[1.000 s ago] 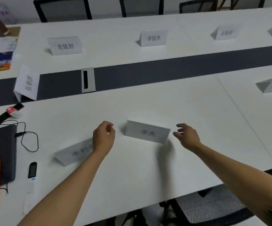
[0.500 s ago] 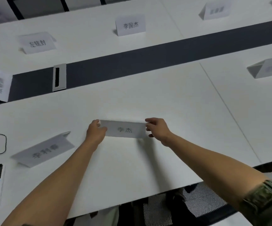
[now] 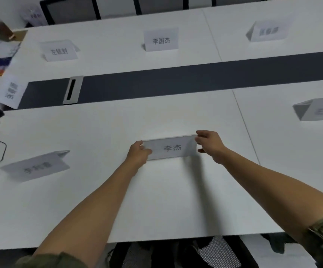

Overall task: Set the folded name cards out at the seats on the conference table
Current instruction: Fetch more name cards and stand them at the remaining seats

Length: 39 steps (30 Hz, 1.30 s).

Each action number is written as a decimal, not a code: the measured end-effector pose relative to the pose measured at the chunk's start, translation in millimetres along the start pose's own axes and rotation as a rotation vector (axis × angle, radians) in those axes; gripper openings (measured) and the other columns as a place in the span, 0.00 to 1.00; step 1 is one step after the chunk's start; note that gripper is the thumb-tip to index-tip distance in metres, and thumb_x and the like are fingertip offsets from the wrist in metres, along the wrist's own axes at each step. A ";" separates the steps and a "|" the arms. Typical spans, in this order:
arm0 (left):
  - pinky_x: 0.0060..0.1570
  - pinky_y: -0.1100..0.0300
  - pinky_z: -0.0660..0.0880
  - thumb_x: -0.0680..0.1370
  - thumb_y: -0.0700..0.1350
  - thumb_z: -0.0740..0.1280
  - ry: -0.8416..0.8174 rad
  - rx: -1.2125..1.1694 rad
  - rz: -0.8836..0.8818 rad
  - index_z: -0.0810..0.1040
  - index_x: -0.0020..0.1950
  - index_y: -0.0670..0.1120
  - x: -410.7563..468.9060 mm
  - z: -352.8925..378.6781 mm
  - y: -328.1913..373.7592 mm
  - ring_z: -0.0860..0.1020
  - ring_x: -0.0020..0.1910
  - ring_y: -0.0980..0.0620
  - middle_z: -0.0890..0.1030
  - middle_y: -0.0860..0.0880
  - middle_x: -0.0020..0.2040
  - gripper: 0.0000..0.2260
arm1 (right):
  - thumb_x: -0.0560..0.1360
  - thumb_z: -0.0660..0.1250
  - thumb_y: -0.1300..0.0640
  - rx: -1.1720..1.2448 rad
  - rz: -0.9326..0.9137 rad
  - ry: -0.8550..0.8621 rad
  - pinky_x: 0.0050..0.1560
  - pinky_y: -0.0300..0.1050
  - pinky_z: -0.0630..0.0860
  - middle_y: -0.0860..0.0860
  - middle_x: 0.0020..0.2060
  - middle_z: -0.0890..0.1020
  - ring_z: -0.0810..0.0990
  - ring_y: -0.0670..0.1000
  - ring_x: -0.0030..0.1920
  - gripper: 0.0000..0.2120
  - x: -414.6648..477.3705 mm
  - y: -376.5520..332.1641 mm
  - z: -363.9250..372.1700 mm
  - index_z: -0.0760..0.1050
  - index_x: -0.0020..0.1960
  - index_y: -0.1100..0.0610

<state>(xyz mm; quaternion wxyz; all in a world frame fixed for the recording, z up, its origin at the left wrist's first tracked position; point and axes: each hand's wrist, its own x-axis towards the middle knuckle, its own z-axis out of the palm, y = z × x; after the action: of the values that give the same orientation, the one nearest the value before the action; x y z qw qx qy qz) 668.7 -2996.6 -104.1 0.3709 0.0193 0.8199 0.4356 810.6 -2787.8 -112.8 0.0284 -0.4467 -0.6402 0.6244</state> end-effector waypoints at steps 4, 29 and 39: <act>0.39 0.59 0.74 0.77 0.38 0.66 0.020 -0.041 0.002 0.65 0.73 0.43 21.9 14.9 16.7 0.73 0.41 0.55 0.74 0.45 0.59 0.25 | 0.78 0.63 0.64 -0.034 -0.020 0.011 0.50 0.54 0.79 0.54 0.58 0.76 0.75 0.54 0.55 0.22 21.4 -6.7 -7.7 0.68 0.72 0.62; 0.76 0.45 0.46 0.80 0.61 0.42 0.418 1.011 0.218 0.51 0.79 0.48 61.1 -3.0 -146.7 0.48 0.79 0.44 0.51 0.43 0.79 0.30 | 0.79 0.58 0.54 -1.194 -0.624 0.007 0.56 0.52 0.68 0.52 0.53 0.82 0.76 0.59 0.53 0.15 103.1 -33.5 55.4 0.74 0.64 0.51; 0.76 0.46 0.49 0.79 0.60 0.44 0.438 0.958 0.192 0.56 0.78 0.50 61.9 -4.1 -146.7 0.49 0.79 0.47 0.53 0.46 0.79 0.29 | 0.79 0.59 0.56 -1.198 -0.657 0.018 0.53 0.52 0.68 0.52 0.52 0.82 0.77 0.60 0.50 0.15 116.1 -39.9 61.4 0.75 0.63 0.52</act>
<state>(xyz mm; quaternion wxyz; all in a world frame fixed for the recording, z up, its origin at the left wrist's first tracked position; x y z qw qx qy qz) 664.1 -3068.3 -246.2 0.0991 0.1698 0.9797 0.0385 683.2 -2757.6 -153.8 -0.0303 -0.1732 -0.9774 0.1177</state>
